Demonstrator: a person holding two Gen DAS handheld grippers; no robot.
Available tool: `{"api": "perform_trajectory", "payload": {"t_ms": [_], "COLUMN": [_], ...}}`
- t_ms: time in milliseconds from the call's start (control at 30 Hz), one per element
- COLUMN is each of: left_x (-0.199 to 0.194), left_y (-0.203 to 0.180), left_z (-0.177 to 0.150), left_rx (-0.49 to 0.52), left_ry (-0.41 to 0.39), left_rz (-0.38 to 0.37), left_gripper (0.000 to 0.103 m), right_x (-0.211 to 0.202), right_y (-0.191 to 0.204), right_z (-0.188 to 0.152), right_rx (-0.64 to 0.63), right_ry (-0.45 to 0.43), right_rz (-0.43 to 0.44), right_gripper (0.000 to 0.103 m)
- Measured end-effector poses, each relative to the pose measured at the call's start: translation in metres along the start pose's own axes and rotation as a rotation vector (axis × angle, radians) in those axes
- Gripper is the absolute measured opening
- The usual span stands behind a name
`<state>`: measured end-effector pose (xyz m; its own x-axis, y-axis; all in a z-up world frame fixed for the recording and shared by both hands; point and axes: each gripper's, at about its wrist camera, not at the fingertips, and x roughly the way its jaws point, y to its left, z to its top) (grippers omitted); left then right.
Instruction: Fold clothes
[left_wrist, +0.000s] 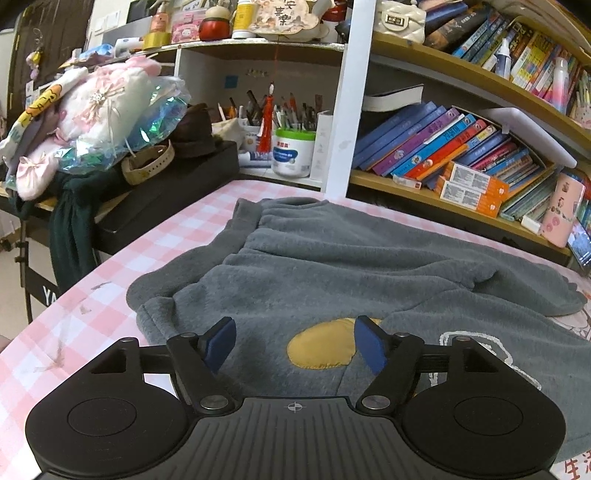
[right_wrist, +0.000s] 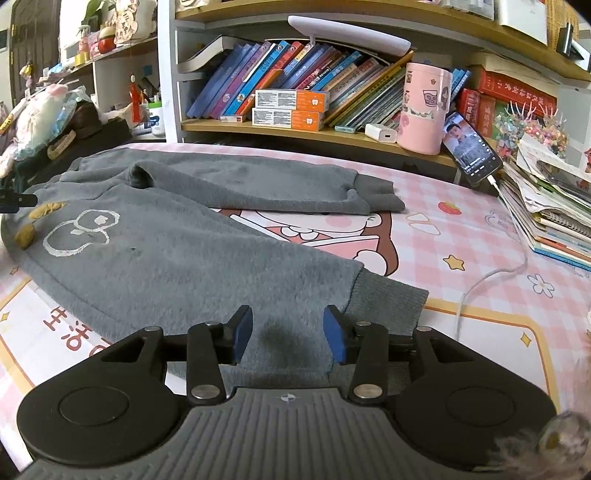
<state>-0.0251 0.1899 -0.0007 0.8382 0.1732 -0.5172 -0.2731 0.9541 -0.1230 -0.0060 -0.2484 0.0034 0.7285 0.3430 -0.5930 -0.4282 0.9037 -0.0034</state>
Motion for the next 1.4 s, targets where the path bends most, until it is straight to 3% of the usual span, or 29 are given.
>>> {"api": "perform_trajectory", "payload": {"t_ms": [233, 567, 1133, 1400], "left_x": [-0.002, 0.001, 0.012, 0.021], "left_y": [-0.002, -0.002, -0.005, -0.009], "left_z": [0.003, 0.005, 0.025, 0.041], "left_rx": [0.003, 0.011, 0.053, 0.089], "left_ry": [-0.022, -0.027, -0.051, -0.044], "left_rz": [0.001, -0.006, 0.001, -0.008], "left_gripper": [0.085, 0.087, 0.089, 0.092], "right_x": [0.006, 0.013, 0.024, 0.039], "right_y": [0.000, 0.007, 0.014, -0.017], "right_z": [0.010, 0.029, 0.053, 0.067], "right_rx": [-0.011, -0.046, -0.136, -0.085], "right_ry": [0.001, -0.010, -0.017, 0.004], "right_rz": [-0.007, -0.006, -0.014, -0.027], "right_gripper": [0.055, 0.067, 0.075, 0.075]}}
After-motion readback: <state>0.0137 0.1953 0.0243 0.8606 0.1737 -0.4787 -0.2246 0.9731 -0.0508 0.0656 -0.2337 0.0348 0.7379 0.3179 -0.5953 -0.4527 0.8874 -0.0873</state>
